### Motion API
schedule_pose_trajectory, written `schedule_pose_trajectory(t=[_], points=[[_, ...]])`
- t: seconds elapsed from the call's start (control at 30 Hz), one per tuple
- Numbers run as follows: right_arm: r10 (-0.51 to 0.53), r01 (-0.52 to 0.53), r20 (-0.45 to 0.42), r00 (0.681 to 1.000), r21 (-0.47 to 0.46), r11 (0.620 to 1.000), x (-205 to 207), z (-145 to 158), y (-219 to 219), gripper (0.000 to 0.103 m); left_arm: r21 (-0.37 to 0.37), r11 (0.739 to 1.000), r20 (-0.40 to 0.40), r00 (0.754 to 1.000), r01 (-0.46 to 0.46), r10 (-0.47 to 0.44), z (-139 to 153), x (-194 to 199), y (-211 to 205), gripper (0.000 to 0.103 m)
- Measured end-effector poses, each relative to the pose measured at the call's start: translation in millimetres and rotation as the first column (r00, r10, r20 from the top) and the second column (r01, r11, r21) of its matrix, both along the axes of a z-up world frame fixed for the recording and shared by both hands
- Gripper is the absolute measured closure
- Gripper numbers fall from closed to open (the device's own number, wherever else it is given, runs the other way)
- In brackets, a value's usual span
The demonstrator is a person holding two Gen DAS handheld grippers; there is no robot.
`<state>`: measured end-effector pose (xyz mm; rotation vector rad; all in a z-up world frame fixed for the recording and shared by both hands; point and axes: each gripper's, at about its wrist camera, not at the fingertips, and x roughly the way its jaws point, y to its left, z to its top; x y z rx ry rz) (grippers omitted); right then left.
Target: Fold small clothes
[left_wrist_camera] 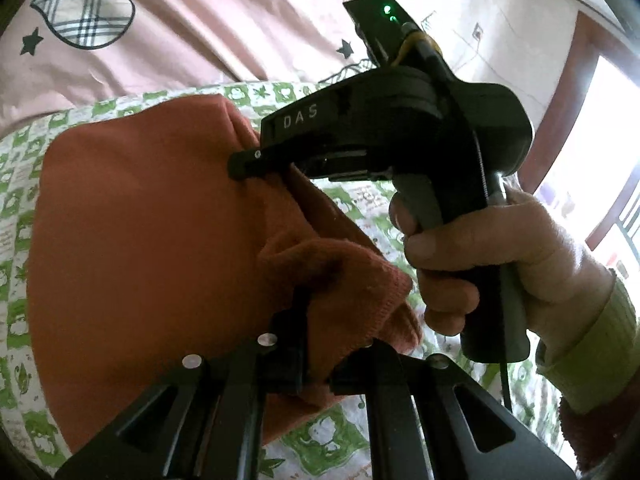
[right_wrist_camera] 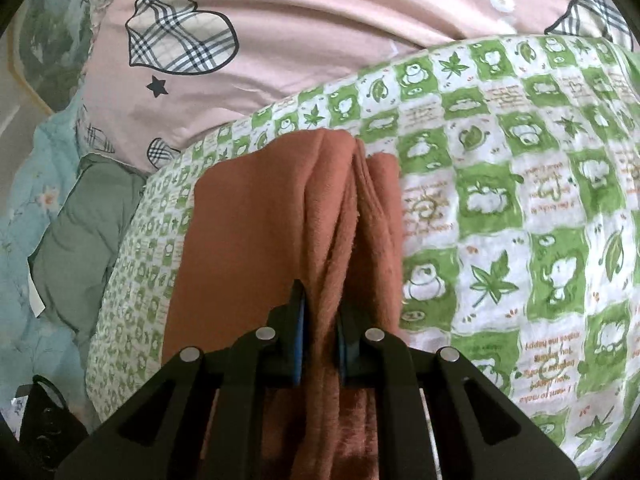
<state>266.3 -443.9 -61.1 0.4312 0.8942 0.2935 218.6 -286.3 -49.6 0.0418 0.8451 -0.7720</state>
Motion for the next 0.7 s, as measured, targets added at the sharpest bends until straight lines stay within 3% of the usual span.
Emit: schedule_pose_trajectory(t=[0.13, 0.23, 0.27, 0.3, 0.37, 0.4, 0.47, 0.5, 0.53, 0.7], points=[[-0.014, 0.013, -0.013, 1.000, -0.019, 1.000, -4, -6, 2, 0.089, 0.010, 1.000, -0.022, 1.000, 0.018, -0.017, -5, 2, -2, 0.095], [-0.033, 0.032, -0.008, 0.999, -0.031, 0.999, -9, -6, 1, 0.089, -0.004, 1.000, -0.067, 0.997, 0.025, -0.026, -5, 3, 7, 0.087], [-0.041, 0.041, -0.010, 0.999, -0.040, 0.998, -10, -5, 0, 0.088, -0.010, 1.000, -0.085, 0.996, 0.023, -0.024, -3, 1, 12, 0.074], [-0.056, 0.055, -0.014, 0.998, -0.046, 0.997, -13, -4, -2, 0.086, -0.020, 1.000, -0.099, 0.995, 0.016, -0.018, -1, -2, 19, 0.060], [-0.088, 0.088, -0.007, 0.996, -0.050, 0.995, -20, 2, -7, 0.078, -0.039, 0.999, -0.110, 0.994, -0.024, 0.020, 6, -8, 44, 0.044], [-0.113, 0.114, 0.005, 0.994, -0.065, 0.991, -27, 7, -10, 0.074, -0.049, 0.998, -0.104, 0.994, -0.038, 0.032, 10, -10, 56, 0.043], [-0.146, 0.147, 0.024, 0.989, -0.086, 0.985, -37, 14, -14, 0.054, -0.051, 0.994, -0.089, 0.992, -0.093, 0.088, 17, -11, 89, 0.038], [-0.157, 0.159, 0.039, 0.987, -0.078, 0.984, -44, 17, -16, 0.038, -0.052, 0.992, -0.087, 0.990, -0.119, 0.114, 19, -9, 103, 0.035], [-0.154, 0.156, 0.044, 0.987, -0.060, 0.986, -47, 18, -17, 0.032, -0.052, 0.987, -0.092, 0.985, -0.154, 0.149, 20, -6, 118, 0.030], [-0.105, 0.105, -0.006, 0.994, 0.019, 0.994, -44, 9, -11, 0.032, -0.069, 0.954, -0.212, 0.939, -0.290, 0.270, 6, 36, 171, 0.027]])
